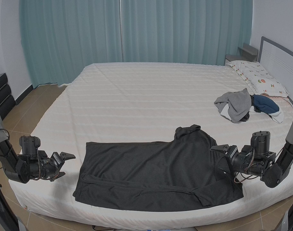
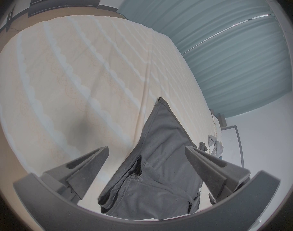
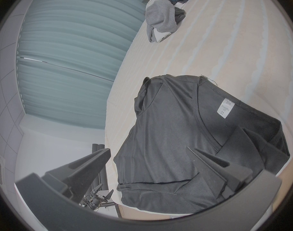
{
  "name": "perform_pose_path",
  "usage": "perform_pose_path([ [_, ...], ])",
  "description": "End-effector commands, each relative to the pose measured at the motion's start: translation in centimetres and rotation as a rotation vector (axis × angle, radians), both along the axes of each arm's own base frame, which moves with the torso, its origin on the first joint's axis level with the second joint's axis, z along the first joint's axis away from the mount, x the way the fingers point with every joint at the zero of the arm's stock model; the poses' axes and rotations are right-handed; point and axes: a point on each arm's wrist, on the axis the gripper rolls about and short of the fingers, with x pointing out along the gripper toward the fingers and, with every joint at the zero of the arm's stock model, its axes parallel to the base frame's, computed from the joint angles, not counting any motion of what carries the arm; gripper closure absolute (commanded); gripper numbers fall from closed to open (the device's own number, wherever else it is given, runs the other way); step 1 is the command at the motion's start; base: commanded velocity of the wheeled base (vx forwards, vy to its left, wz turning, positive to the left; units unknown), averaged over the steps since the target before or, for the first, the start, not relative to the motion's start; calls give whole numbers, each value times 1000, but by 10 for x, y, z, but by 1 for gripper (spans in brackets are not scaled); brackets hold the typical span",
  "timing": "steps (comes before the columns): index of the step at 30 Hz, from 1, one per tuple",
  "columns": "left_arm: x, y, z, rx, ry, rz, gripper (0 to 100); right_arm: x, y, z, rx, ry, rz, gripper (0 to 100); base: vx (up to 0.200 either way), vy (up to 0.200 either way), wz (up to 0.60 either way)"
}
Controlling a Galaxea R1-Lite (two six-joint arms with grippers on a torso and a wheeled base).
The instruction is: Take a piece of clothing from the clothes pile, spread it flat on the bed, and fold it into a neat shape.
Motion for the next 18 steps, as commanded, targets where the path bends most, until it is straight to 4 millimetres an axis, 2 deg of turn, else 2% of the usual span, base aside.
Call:
perform_pose_path([
  [1,0,-8,3,-8,-5,-17,0,0,0,0,0,-1,-1,0,0,-200,0],
  [4,-1,-9,4,-8,-10,-20,0,0,0,0,0,-1,-1,0,0,-200,0],
  [10,3,-8,13,3,-49,-11,0,0,-2,1,-1,-4,-8,0,0,0,0],
  [13,9,-7,18,13,-76,-6,0,0,-3,2,-1,-7,-12,0,0,0,0],
  [18,33,-5,28,30,-145,-4,0,0,-5,0,-2,0,-17,0,0,0,0],
])
